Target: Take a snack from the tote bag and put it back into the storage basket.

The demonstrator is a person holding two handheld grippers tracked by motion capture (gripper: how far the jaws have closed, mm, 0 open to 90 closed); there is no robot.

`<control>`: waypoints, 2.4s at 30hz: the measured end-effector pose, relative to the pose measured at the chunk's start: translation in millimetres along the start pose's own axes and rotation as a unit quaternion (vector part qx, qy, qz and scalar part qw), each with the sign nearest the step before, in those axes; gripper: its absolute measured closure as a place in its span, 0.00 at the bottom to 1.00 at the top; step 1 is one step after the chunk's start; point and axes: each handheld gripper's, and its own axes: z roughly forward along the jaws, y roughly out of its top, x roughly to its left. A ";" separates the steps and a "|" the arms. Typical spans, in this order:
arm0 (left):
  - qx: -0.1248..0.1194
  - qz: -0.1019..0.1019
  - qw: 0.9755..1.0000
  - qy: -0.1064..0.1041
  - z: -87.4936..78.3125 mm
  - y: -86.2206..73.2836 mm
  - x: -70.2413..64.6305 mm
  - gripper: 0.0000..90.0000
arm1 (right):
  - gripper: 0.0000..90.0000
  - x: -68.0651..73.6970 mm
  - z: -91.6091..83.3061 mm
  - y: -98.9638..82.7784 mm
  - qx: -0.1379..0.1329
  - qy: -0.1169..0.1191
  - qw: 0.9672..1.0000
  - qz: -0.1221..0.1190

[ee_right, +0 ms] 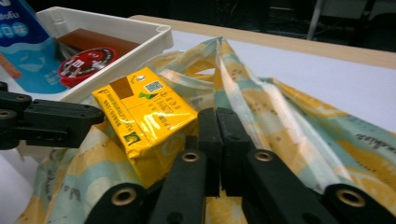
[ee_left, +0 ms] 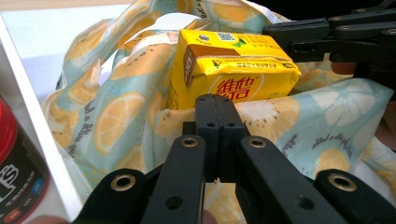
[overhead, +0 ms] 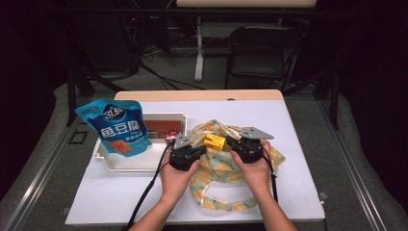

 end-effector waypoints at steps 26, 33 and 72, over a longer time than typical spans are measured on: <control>0.034 0.013 0.999 -0.009 3.3 -9.1 -0.1 1.00 | 0.85 10.6 -15.9 0.5 -0.017 0.036 0.999 0.001; 0.087 0.004 0.996 -0.003 21.3 -35.1 0.3 1.00 | 0.54 23.5 -16.0 2.9 -0.017 0.053 0.998 -0.019; -0.027 0.029 0.999 -0.012 -22.5 -26.7 -0.7 0.55 | 0.56 31.2 -14.6 34.6 0.004 0.046 0.998 -0.031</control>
